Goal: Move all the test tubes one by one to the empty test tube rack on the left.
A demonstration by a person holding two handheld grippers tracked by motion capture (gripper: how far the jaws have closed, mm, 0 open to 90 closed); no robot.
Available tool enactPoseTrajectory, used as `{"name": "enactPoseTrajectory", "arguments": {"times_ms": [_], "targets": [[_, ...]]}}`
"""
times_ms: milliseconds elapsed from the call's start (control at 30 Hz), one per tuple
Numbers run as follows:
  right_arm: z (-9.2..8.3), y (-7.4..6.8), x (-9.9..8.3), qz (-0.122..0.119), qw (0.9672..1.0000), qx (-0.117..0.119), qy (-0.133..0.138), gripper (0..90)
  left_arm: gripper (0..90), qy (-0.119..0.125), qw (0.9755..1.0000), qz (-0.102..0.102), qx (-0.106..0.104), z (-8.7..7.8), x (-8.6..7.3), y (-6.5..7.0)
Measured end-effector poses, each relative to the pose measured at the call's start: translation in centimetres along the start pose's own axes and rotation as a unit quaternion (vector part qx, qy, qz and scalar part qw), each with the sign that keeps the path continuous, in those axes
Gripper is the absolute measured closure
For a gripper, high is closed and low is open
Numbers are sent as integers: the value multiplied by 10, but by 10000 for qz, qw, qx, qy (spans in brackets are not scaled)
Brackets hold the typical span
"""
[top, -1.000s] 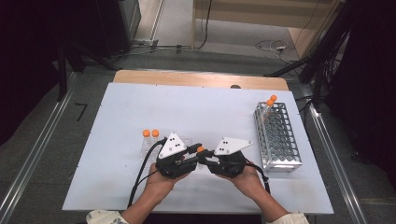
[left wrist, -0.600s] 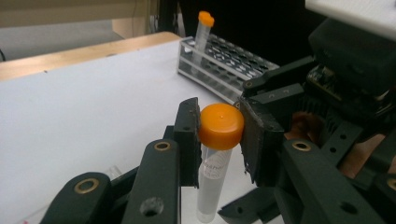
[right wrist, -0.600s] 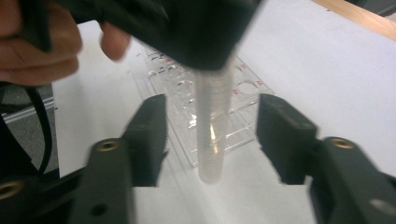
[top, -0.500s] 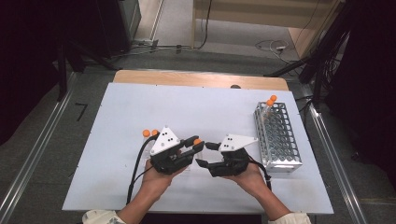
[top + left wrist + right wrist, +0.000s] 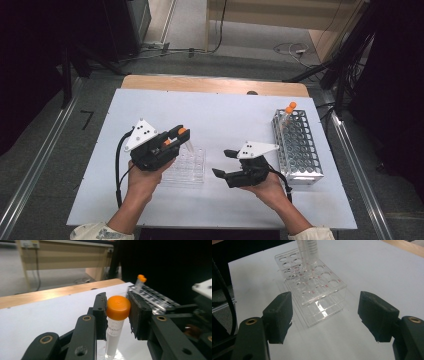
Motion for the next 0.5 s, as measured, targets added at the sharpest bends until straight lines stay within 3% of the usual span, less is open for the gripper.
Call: {"name": "enactPoseTrajectory", "arguments": {"times_ms": [233, 500], "targets": [[-1, 1, 0, 14, 10000, -14, 0, 271, 699, -72, 9991, 172, 381, -1, -4, -17], [-2, 2, -1, 7, 10000, -35, 8, 276, 699, -206, 9980, 216, 555, 0, -13, -27]]}}
Point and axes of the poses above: each handheld gripper's, and its own axes: z roughly forward along the jaws, x roughly out of its top, y roughly to its right, the point moved 4 cm from there along z, roughly forward along the jaws, and after that the axes turned 12 degrees about y, right-handed, at the moved point
